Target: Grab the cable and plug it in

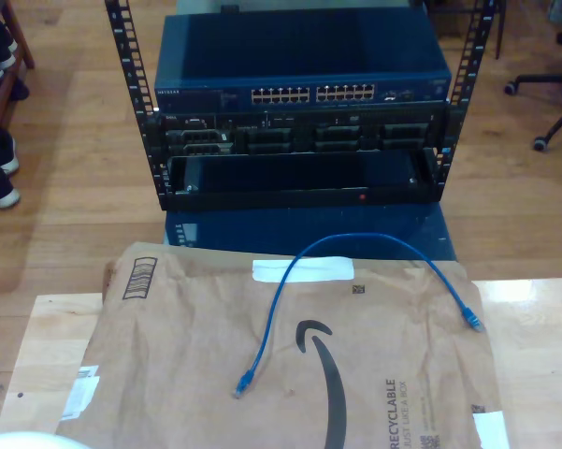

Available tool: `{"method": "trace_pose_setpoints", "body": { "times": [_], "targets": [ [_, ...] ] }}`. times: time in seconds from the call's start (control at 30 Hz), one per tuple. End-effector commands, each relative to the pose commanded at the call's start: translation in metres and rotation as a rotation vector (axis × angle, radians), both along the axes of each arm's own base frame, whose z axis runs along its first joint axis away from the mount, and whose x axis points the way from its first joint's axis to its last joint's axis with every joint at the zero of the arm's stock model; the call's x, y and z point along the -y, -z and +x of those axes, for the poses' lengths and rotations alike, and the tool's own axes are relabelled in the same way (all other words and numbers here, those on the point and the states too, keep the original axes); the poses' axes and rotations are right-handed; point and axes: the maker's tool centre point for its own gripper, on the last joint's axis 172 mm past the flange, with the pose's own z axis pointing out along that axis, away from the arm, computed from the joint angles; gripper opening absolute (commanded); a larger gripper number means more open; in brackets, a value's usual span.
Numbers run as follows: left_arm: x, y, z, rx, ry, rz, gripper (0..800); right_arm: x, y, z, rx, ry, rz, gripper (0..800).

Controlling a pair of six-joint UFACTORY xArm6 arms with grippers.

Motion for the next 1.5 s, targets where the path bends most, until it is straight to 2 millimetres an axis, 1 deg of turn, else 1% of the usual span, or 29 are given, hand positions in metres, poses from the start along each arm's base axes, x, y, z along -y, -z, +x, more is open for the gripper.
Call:
{"method": "trace_pose_setpoints", "body": {
  "times": [0.77, 0.93, 1.0, 1.17, 1.27, 1.37, 1.43, 1.5],
  "targets": [
    [0.001, 0.0, 0.0, -0.001, 0.003, -0.003, 798, 0.0, 0.0, 0.001, 0.001, 0.005, 0.0, 797],
    [0.001, 0.0, 0.0, -0.002, 0.001, -0.004, 798, 0.004, -0.003, 0.001, 0.002, 0.01, -0.009, 796],
    [-0.003, -0.003, 0.0, -0.003, -0.001, 0.002, 798, 0.006, -0.005, 0.002, 0.002, 0.011, -0.015, 796],
    [-0.004, -0.021, -0.003, -0.014, -0.008, -0.039, 798, 0.028, -0.028, 0.007, 0.018, 0.018, -0.089, 796],
    [-0.011, -0.039, -0.004, -0.022, -0.013, -0.052, 798, 0.038, -0.048, 0.009, 0.014, 0.047, -0.102, 796],
    [-0.016, -0.059, -0.004, -0.044, -0.034, -0.062, 798, 0.041, -0.073, 0.011, -0.007, 0.107, -0.074, 796],
    [-0.026, -0.074, 0.002, -0.051, -0.004, -0.048, 798, 0.042, -0.085, 0.013, -0.014, 0.113, -0.062, 796],
    [-0.032, -0.085, 0.008, -0.063, 0.025, -0.043, 798, 0.046, -0.095, 0.022, -0.011, 0.088, -0.07, 796]
  ]
}}
